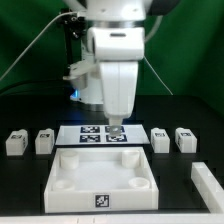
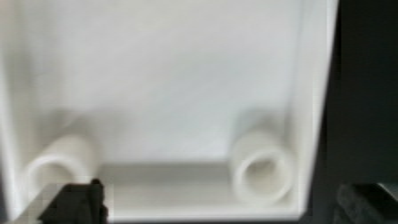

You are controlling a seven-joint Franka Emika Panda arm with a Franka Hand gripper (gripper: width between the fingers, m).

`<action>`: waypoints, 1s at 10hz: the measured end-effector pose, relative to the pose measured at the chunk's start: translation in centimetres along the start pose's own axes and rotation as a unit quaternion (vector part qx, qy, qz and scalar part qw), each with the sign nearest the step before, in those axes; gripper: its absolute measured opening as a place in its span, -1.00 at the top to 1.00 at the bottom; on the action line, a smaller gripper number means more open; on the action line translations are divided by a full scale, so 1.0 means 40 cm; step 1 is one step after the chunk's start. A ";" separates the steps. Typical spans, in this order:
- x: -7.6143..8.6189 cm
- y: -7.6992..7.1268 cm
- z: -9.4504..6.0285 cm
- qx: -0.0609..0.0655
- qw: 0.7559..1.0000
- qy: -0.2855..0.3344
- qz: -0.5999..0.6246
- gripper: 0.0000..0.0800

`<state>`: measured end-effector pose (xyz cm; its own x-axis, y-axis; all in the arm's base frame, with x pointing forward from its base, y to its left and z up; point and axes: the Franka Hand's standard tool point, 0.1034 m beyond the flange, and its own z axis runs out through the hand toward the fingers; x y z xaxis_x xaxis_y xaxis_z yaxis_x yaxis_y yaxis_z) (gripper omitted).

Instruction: Assemble one leg

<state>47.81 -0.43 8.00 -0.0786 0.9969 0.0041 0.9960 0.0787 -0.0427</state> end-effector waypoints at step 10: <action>-0.024 -0.072 0.150 0.029 0.999 0.016 0.023 -0.63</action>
Offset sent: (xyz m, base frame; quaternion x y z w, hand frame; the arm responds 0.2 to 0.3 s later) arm -0.0121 0.0004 -0.0347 0.0054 0.0246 0.0059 0.9997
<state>44.74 -1.61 2.11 -0.0296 0.9991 0.0317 0.9943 0.0327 -0.1017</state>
